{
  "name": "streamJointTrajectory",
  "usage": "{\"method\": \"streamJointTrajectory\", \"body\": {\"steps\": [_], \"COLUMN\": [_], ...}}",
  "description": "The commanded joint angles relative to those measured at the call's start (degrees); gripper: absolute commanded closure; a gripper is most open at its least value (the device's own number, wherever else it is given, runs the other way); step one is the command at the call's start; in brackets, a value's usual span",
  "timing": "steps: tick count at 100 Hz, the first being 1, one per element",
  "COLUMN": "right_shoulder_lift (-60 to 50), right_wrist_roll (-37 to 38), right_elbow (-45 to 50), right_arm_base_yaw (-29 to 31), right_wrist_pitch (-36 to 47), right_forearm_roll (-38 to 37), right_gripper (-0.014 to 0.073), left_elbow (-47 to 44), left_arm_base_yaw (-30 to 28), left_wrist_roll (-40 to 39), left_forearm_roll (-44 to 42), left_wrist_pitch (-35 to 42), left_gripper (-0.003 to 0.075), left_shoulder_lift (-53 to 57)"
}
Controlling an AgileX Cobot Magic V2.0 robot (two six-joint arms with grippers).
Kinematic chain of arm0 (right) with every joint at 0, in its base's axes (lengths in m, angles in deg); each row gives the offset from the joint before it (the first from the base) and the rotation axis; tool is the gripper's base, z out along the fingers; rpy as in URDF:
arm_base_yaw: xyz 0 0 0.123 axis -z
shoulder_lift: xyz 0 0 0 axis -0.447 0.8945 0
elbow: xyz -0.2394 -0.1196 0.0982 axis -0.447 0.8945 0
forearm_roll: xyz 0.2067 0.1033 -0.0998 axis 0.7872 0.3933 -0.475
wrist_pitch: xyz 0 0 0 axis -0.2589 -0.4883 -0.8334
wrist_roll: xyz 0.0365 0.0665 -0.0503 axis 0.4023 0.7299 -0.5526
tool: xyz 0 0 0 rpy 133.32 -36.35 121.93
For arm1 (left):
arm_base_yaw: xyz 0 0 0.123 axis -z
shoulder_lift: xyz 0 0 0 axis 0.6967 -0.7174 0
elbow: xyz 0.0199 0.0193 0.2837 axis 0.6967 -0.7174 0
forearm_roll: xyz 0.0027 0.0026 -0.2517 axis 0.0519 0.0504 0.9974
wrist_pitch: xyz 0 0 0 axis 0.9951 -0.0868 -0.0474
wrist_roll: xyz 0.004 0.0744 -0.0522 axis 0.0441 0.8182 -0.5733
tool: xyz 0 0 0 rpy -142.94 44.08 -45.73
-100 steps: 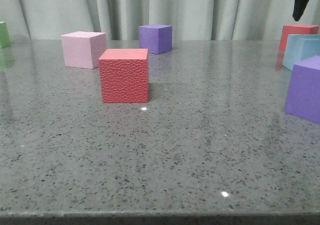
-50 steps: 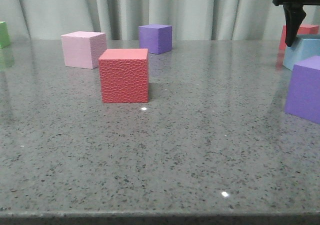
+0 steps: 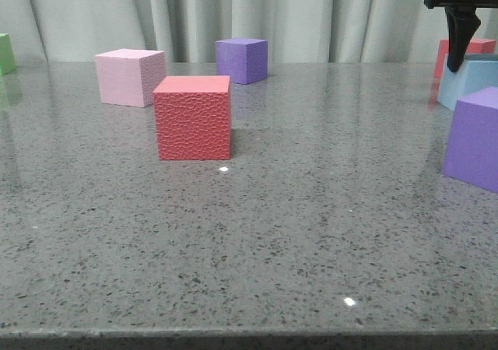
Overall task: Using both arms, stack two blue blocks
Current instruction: 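Close the right gripper on the light blue cube, then lift and carry the light blue cube toward the purple cube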
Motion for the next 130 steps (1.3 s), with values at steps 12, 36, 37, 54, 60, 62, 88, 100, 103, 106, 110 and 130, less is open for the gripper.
{"method": "streamJointTrajectory", "body": {"steps": [12, 36, 37, 54, 60, 62, 88, 100, 103, 106, 110, 130], "right_shoulder_lift": [-3.09, -3.09, -3.09, -3.09, -3.09, -3.09, -2.98, -2.31, -2.01, -1.73, -1.2, 2.99], "right_wrist_roll": [-0.73, -0.62, -0.57, 3.2, 5.3, 5.95, 13.16, 15.38, 15.82, 16.14, 16.56, 19.32], "right_elbow": [-1.87, -3.11, -3.22, -8.06, -9.81, -10.44, -14.92, -16.3, -16.57, -16.88, -17.45, -22.27], "right_arm_base_yaw": [0.14, -0.48, -0.55, -5.47, -7.86, -8.82, -19.46, -22.72, -23.58, -24.28, -25.29, -29.67], "right_wrist_pitch": [3.17, 0.01, -0.11, -2.75, -3.62, -3.91, -5.57, -6.01, -6.01, -5.89, -5.89, -6.23], "right_forearm_roll": [0.0, 3.12, 3.39, 2.66, 0.99, 0.0, -4.46, -3.44, -2.96, -2.5, -2.07, -1.56], "right_gripper": [0.0279, 0.0279, 0.0279, 0.0279, 0.0279, 0.0279, 0.0279, 0.0279, 0.0279, 0.0279, 0.0279, 0.0279], "left_elbow": [2.24, 2.24, 2.24, 2.24, 2.24, 2.24, 2.24, 2.24, 2.24, 2.24, 2.24, 2.24], "left_arm_base_yaw": [-0.12, -0.12, -0.12, -0.12, -0.12, -0.12, -0.12, -0.12, -0.12, -0.12, -0.12, -0.12], "left_wrist_roll": [-0.38, -0.38, -0.38, -0.38, -0.38, -0.38, -0.38, -0.38, -0.38, -0.38, -0.38, -0.38], "left_forearm_roll": [-0.12, -0.12, -0.12, -0.12, -0.12, -0.12, -0.12, -0.12, -0.12, -0.12, -0.12, -0.12], "left_wrist_pitch": [4.38, 4.52, 4.52, 4.52, 4.52, 4.52, 4.42, 4.42, 4.42, 4.42, 4.42, 4.33], "left_gripper": [0.0155, 0.0155, 0.0155, 0.0156, 0.0156, 0.0156, 0.0156, 0.0156, 0.0156, 0.0156, 0.0156, 0.0155], "left_shoulder_lift": [0.14, 0.14, 0.14, 0.14, 0.14, 0.14, 0.14, 0.14, 0.14, 0.14, 0.14, 0.14]}}
